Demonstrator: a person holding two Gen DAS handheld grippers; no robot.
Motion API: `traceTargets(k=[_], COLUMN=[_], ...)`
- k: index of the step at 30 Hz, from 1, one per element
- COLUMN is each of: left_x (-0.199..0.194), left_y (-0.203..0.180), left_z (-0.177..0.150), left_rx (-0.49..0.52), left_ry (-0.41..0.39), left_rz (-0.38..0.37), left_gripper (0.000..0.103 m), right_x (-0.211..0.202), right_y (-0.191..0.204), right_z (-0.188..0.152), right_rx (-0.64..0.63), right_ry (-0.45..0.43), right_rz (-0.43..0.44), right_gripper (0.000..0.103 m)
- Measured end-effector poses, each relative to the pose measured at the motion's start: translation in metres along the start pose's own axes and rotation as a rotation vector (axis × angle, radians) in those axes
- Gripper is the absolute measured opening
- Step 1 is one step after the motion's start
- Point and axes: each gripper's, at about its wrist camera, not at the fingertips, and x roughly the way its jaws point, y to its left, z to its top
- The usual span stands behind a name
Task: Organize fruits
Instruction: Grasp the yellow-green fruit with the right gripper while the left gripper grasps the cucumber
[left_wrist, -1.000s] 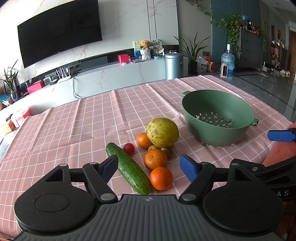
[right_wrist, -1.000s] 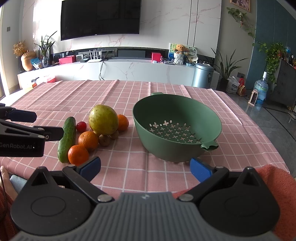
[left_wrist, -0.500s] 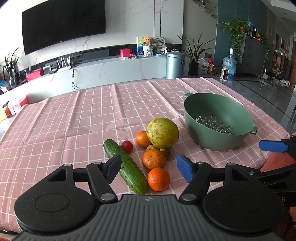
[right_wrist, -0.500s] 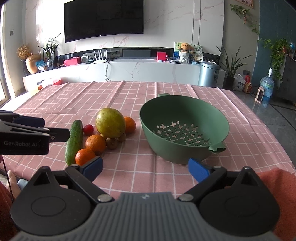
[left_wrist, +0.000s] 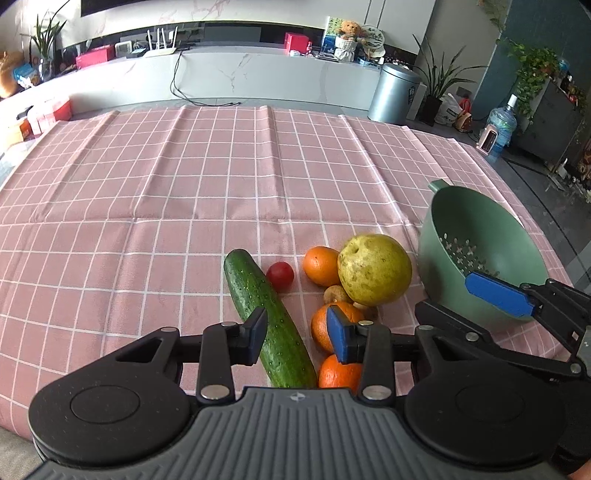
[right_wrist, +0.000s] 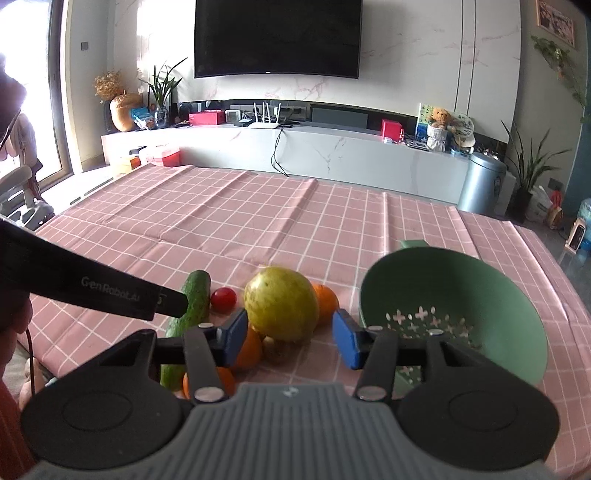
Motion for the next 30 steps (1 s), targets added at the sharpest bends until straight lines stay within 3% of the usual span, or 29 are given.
traceTargets(k=[4,7,14,19,21,30], left_x=[0.017,0.027,0.045,0.053,0.056,0.069], left_y=[0.013,0.019,0.024,0.03,0.029,0.034], left_z=[0.002,0.001,0.004,0.005,0.005,0.003], left_rx=[-0.084,-0.111,-0.15,-0.179,-0.174,-0.189], left_ry=[0.02,0.034,0.041,0.06,0.062,0.105], left_rz=[0.018,0.013,0.022,0.024,0.01,0.015], left_gripper=[0.044,0.044,0.044,0.051,0.06,0.06], right_x=[0.024,0.038,0.057,0.063,0.066,0.076], right_y=[0.006,0.008,0.003,0.002,0.003,0.007], right_z=[0.007,0.009,0.006,0.003,0.001,-0.002], right_rx=[-0.026,-0.046,-0.034,-0.032,-0.037,-0.051], right_ry=[-0.006,-0.015,-0.015,-0.009,-0.004,0.023], right_rz=[-0.003,-0.021,-0.008,0.01,0.01,-0.004], right_gripper=[0.049,0.054,0.054,0.056,0.058,0.063])
